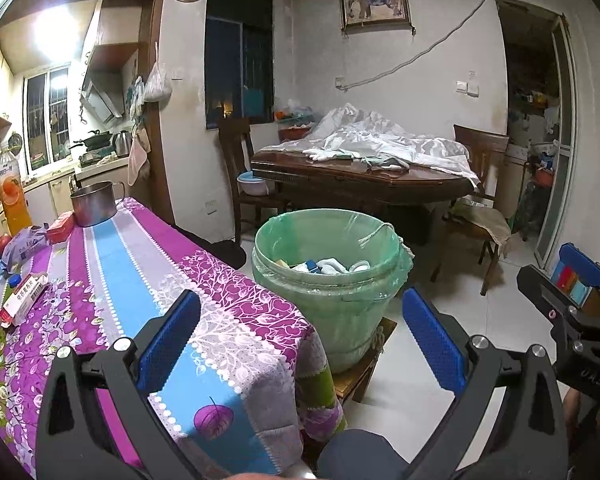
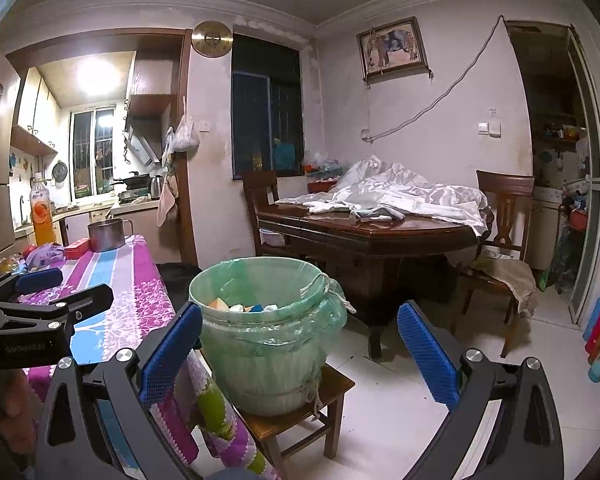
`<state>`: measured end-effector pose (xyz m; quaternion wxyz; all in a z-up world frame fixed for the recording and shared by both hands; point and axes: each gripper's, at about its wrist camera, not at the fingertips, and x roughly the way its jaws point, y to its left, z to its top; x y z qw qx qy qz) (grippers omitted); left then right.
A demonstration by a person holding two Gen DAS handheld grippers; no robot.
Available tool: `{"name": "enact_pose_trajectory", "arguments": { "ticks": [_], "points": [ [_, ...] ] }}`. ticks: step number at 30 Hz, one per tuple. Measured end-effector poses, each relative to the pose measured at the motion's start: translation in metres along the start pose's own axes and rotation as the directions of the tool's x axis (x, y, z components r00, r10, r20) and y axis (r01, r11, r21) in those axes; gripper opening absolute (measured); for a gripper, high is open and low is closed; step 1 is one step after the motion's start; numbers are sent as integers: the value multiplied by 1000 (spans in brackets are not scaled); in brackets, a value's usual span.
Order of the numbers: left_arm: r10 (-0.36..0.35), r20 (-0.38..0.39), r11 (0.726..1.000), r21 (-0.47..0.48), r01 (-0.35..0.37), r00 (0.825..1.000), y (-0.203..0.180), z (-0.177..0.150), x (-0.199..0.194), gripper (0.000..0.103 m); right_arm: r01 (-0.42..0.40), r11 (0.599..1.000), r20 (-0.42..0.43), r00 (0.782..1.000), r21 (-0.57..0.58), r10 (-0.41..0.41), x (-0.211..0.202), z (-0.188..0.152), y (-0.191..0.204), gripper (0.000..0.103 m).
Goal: Collect trash
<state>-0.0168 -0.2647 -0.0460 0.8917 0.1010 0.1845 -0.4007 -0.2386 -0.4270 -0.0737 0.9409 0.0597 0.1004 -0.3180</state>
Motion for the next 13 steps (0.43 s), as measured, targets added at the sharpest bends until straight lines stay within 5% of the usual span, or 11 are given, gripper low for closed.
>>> {"name": "enact_pose_trajectory", "arguments": {
  "ticks": [13],
  "points": [
    [-15, -25, 1000, 13, 16, 1000, -2, 0, 8, 97, 1, 1000, 0, 1000, 1, -1, 2, 0, 1, 98]
  ]
}}
